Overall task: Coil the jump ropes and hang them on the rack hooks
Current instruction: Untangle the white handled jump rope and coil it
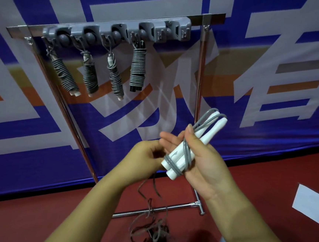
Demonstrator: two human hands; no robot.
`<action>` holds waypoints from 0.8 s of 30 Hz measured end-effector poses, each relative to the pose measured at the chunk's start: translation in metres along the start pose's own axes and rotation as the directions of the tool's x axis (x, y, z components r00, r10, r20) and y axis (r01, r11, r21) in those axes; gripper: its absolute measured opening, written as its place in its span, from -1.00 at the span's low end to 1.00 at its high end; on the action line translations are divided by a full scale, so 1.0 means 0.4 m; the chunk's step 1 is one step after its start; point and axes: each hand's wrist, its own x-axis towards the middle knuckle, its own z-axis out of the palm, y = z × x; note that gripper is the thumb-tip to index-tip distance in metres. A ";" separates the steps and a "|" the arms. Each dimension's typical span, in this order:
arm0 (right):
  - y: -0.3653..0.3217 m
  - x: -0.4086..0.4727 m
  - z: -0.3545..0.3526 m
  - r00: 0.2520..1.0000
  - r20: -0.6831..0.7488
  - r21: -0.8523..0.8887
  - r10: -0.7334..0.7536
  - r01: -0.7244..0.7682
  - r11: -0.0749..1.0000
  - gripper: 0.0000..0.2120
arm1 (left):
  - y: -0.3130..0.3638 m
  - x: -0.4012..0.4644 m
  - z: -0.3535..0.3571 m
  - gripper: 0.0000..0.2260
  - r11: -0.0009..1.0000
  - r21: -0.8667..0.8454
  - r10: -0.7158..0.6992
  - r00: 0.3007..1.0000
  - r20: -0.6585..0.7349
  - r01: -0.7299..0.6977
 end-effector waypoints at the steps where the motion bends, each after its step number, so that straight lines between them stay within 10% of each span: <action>1: 0.005 -0.002 -0.002 1.000 -0.008 -0.053 -0.016 0.016 0.998 -0.78 | -0.004 0.000 -0.001 -0.88 1.000 0.011 0.006 1.000 -0.022 -0.006; 18: 0.105 0.029 -0.043 0.947 -0.254 -0.413 -0.195 0.076 0.908 -0.71 | -0.007 -0.023 -0.002 -0.87 0.857 0.503 0.260 0.935 -0.240 -0.109; 21: 0.104 0.037 -0.050 0.947 -0.240 -0.435 -0.215 0.093 0.896 -0.74 | 0.009 -0.036 0.007 -0.89 0.909 0.415 0.171 0.939 -0.299 -0.034; 24: 0.094 0.045 -0.060 0.951 -0.195 -0.428 -0.239 0.137 0.893 -0.69 | 0.037 -0.050 0.011 -0.93 0.985 -0.067 -0.170 0.946 -0.275 0.158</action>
